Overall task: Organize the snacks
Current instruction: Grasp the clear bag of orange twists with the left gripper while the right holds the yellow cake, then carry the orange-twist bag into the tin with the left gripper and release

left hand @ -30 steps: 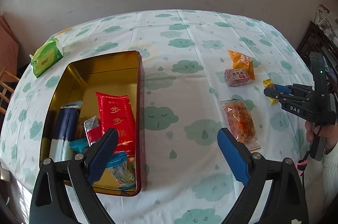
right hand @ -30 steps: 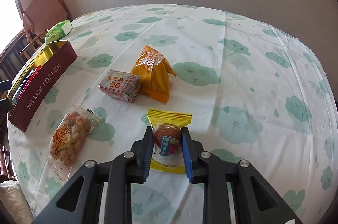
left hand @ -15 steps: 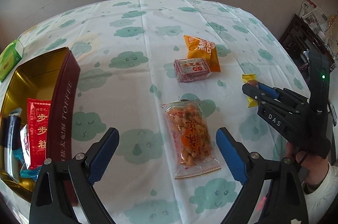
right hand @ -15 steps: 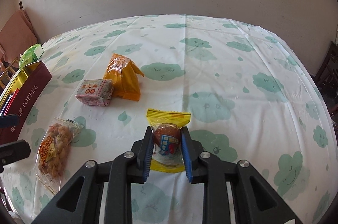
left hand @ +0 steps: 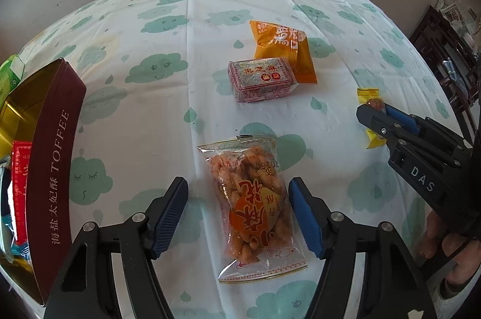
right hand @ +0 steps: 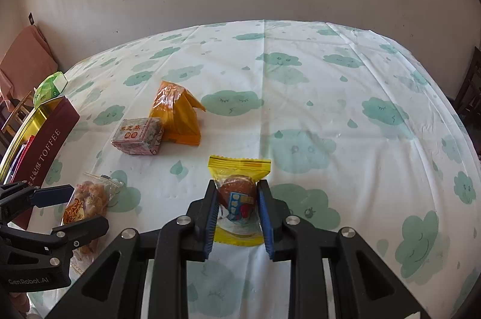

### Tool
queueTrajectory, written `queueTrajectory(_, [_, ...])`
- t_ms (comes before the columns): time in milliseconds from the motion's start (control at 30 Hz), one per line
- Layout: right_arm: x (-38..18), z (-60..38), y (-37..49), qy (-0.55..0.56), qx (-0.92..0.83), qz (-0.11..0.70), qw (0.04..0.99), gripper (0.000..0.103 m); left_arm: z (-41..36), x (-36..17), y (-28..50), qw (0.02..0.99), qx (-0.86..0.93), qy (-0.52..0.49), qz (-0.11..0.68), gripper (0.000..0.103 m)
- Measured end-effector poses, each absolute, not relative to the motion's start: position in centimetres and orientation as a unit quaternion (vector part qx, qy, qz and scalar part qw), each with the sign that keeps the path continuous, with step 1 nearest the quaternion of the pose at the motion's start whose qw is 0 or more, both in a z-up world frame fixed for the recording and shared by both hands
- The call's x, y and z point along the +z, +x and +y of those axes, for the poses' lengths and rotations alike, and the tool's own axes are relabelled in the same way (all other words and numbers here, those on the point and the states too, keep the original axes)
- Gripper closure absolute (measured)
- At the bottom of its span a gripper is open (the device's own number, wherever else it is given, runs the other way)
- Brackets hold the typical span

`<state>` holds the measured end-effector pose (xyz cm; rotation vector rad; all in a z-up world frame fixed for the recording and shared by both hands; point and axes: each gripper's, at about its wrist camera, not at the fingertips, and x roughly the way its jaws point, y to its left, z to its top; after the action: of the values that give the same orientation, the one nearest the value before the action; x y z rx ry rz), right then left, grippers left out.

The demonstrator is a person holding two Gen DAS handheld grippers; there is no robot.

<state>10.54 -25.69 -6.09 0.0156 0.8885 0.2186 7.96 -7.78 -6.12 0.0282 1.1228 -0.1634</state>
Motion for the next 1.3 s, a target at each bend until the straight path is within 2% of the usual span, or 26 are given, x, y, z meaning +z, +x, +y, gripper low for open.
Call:
queueTrajectory(133, [-6.1,-25.9,10.6,0.015,0.109,0.429,0.897,0.077,-7.9,-6.1,7.9,0.846,-0.076,0.028,0.527,0.043])
queueTrajectory(233, [-6.1,-25.8,10.5,0.013,0.108,0.429,0.897,0.077,-8.0,-6.0,7.9,0.848,-0.077,0.036,0.524,0.053])
queueTrajectory(300, [-6.1,-25.7,10.5,0.01,0.106,0.429,0.897,0.077,-7.9,-5.9,7.8,0.848,-0.08,0.038,0.523,0.064])
queueTrajectory(333, [-6.1,-25.7,10.5,0.011,0.106,0.429,0.897,0.077,-7.9,-5.9,7.9,0.847,-0.081,0.038,0.523,0.065])
queueTrajectory(633, [-6.0,-25.5,10.5,0.003,0.103,0.429,0.897,0.077,-7.0,-5.3,7.2,0.845,-0.092,0.031,0.527,0.065])
queueTrajectory(867, [-6.1,-25.5,10.6,0.002,0.102,0.429,0.897,0.077,-4.7,-2.1,5.9,0.861,-0.084,0.024,0.501,0.065])
queueTrajectory(1133, [-6.1,-24.9,10.5,-0.02,0.093,0.429,0.898,0.077,2.8,2.8,5.0,0.893,-0.026,0.013,0.449,0.065])
queueTrajectory(1300, [-6.1,-24.6,10.5,-0.029,0.089,0.43,0.898,0.077,9.2,3.4,5.0,0.894,0.033,-0.008,0.447,0.065])
